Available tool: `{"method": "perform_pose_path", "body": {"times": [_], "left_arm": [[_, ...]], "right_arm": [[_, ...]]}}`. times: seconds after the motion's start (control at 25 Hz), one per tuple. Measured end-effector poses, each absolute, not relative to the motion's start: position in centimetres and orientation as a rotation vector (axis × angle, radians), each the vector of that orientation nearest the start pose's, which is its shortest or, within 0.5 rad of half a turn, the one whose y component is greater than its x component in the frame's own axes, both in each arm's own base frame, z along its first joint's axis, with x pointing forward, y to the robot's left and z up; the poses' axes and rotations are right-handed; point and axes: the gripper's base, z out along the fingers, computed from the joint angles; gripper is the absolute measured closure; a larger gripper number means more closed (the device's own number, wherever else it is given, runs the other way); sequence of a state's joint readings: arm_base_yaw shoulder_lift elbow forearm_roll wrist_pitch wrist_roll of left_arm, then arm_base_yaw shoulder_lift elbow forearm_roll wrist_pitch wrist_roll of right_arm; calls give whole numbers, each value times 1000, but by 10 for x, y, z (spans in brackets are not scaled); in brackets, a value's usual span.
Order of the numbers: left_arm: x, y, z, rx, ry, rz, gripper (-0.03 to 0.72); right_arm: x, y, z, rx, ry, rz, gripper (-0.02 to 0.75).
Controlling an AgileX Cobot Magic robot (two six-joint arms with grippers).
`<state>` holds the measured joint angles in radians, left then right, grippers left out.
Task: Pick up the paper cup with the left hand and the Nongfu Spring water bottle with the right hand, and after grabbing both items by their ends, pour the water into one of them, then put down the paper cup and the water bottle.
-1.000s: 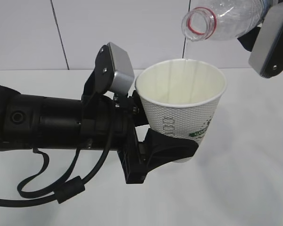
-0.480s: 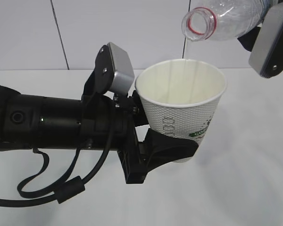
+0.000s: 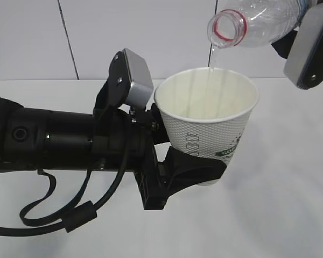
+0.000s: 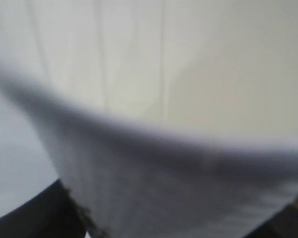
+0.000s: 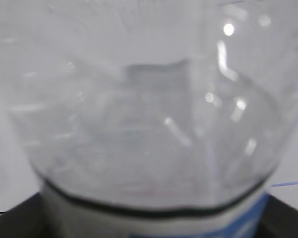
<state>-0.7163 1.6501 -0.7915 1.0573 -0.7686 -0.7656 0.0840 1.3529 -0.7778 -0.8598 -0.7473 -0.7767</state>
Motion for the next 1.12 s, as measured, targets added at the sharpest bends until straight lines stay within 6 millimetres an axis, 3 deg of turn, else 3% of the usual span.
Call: {"method": "perform_pose_path", "body": {"times": [1.12], "left_arm": [[209,-255,219,1206,1541,-998,171]], "right_arm": [[281,71,313,-1374,748,-708,245]]}}
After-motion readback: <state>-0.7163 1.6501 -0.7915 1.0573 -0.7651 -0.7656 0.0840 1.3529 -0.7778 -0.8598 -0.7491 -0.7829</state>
